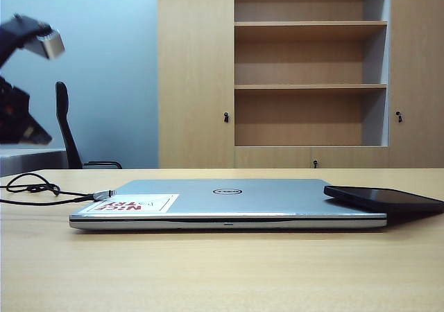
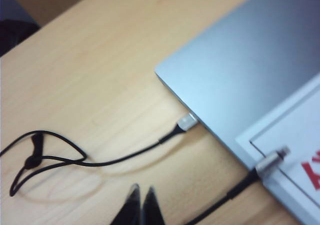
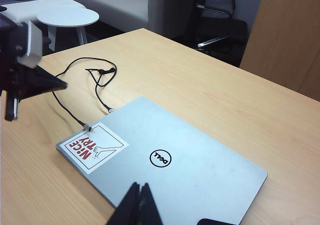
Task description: Pick up the charging cable and the phone, plug the charging cable into the charging port on the phone, and finally place them back on the table.
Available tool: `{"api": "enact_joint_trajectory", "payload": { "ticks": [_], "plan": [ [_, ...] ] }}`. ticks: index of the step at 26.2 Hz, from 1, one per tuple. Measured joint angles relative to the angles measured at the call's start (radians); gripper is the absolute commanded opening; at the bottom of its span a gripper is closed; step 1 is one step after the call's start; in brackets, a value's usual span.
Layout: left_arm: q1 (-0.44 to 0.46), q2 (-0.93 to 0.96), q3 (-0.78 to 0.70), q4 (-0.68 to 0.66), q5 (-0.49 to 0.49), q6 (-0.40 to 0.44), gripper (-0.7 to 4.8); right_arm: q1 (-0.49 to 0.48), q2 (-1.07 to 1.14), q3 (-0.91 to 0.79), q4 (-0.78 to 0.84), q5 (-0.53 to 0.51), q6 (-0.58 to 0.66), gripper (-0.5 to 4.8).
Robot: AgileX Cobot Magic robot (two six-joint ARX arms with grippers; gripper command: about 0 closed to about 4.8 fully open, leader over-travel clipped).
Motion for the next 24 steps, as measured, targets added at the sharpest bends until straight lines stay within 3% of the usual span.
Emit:
{"api": "enact_joint_trajectory", "payload": {
  "ticks": [2, 3, 5, 6, 12, 17, 24],
  "plan": [
    [-0.002, 0.012, 0.000, 0.000, 0.000, 0.024, 0.14, 0.000, 0.000, 0.000, 0.000, 0.000, 0.000, -0.02],
    [-0.003, 0.018, 0.000, 0.001, 0.000, 0.034, 0.66, 0.000, 0.000, 0.000, 0.000, 0.000, 0.000, -0.02],
    [-0.011, 0.024, 0.000, 0.001, -0.001, 0.040, 2.41, 0.000, 0.000, 0.000, 0.000, 0.000, 0.000, -0.02],
    [-0.015, 0.027, 0.000, 0.001, 0.000, 0.042, 2.91, 0.000, 0.000, 0.000, 0.000, 0.000, 0.000, -0.02],
    [-0.015, 0.032, 0.000, 0.000, 0.000, 0.110, 2.91, 0.000, 0.000, 0.000, 0.000, -0.005, 0.000, -0.02],
    [-0.015, 0.032, 0.000, 0.000, 0.000, 0.228, 2.91, 0.000, 0.000, 0.000, 0.001, -0.005, 0.000, -0.02],
    [-0.015, 0.087, 0.000, 0.010, 0.000, 0.231, 2.91, 0.000, 0.000, 0.000, 0.001, -0.005, 0.000, -0.02]
  ]
}}
